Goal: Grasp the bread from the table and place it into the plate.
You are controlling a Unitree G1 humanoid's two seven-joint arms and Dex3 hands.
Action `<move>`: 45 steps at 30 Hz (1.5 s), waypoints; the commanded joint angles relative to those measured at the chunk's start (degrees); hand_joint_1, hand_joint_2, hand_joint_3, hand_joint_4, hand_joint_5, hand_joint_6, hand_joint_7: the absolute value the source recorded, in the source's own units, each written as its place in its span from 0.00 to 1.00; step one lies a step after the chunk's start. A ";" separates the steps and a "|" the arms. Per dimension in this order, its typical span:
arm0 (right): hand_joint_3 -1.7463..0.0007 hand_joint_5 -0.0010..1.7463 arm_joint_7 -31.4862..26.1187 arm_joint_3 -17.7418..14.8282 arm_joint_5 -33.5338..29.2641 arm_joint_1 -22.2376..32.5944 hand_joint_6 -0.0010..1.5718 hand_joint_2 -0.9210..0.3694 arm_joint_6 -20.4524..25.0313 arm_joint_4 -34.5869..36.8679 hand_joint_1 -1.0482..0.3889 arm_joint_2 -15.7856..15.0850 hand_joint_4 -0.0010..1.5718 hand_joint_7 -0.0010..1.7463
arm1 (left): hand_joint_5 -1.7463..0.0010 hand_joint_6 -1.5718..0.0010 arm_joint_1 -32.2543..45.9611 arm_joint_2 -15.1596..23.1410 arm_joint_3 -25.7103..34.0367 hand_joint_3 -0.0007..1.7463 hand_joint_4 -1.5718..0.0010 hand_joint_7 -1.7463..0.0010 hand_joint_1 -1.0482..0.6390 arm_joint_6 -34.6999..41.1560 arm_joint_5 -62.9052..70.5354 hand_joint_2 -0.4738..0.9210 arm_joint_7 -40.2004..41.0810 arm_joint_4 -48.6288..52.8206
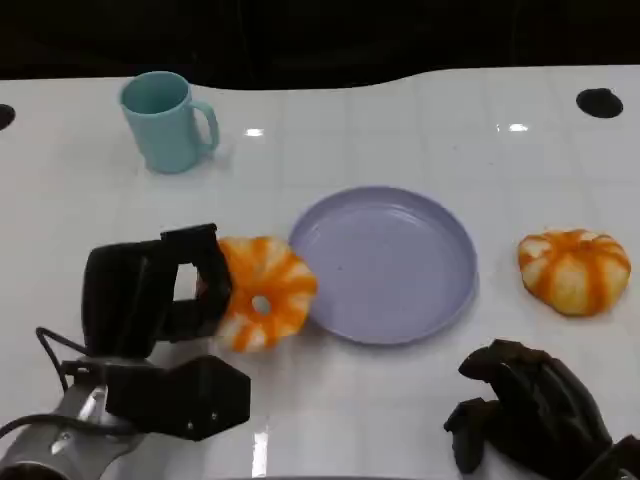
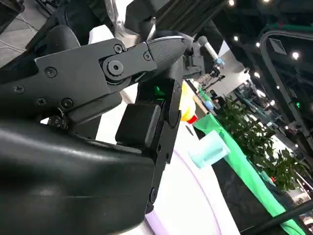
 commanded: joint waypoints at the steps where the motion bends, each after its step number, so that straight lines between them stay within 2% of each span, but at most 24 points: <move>1: 0.99 0.45 0.06 -0.41 0.13 -0.24 1.00 0.00 -0.52 0.16 0.22 -0.41 0.96 0.19 | 0.00 0.00 -0.90 1.26 1.22 0.85 0.00 0.00 0.00 0.39 -0.37 1.00 -1.65 -1.43; 14: 0.98 0.46 0.29 -0.15 -0.02 -0.12 1.00 0.00 -1.19 0.35 0.22 -0.29 0.96 0.19 | 0.00 0.00 -7.26 -0.37 1.09 0.81 0.00 0.00 0.00 2.95 -0.38 1.00 -10.55 0.54; 22: 0.98 0.45 -0.28 -0.14 -0.15 0.01 1.00 0.01 -1.13 0.25 0.22 -0.12 0.97 0.20 | 0.00 0.00 -12.53 -2.47 -1.18 0.77 0.00 0.00 0.00 2.56 0.46 1.00 -11.50 5.96; 29: 0.99 0.44 -0.78 -0.19 0.06 0.29 1.00 0.01 -0.53 -0.18 0.22 0.02 0.97 0.20 | 0.00 0.05 -18.45 -5.37 -3.52 0.65 0.00 0.00 0.00 2.94 0.75 1.00 -12.44 12.54; 34: 0.99 0.44 -0.77 0.01 -0.17 0.50 1.00 0.01 -0.76 -0.44 0.22 -0.03 0.98 0.20 | 0.00 0.06 -21.25 -7.06 -4.84 0.61 0.00 0.00 0.00 3.70 0.81 1.00 -13.38 15.61; 40: 0.99 0.44 -0.67 0.22 -0.27 0.81 1.00 0.01 -1.00 -0.72 0.22 -0.03 0.98 0.21 | 0.00 0.13 -24.60 -9.19 -6.28 0.57 0.00 0.00 0.00 6.36 1.01 1.00 -15.36 18.77; 42: 0.99 0.45 -0.50 0.23 -0.25 0.86 1.00 0.00 -1.26 -0.65 0.23 -0.04 0.97 0.20 | 0.00 0.07 -25.64 -9.61 -6.98 0.58 0.00 0.00 0.00 7.69 1.35 1.00 -16.05 19.53; 45: 0.99 0.45 -0.46 0.23 -0.08 0.90 1.00 0.00 -0.99 -0.69 0.22 -0.03 0.97 0.20 | 0.00 0.06 -27.19 -9.91 -8.18 0.58 0.00 0.00 0.00 9.42 2.01 1.00 -17.13 20.61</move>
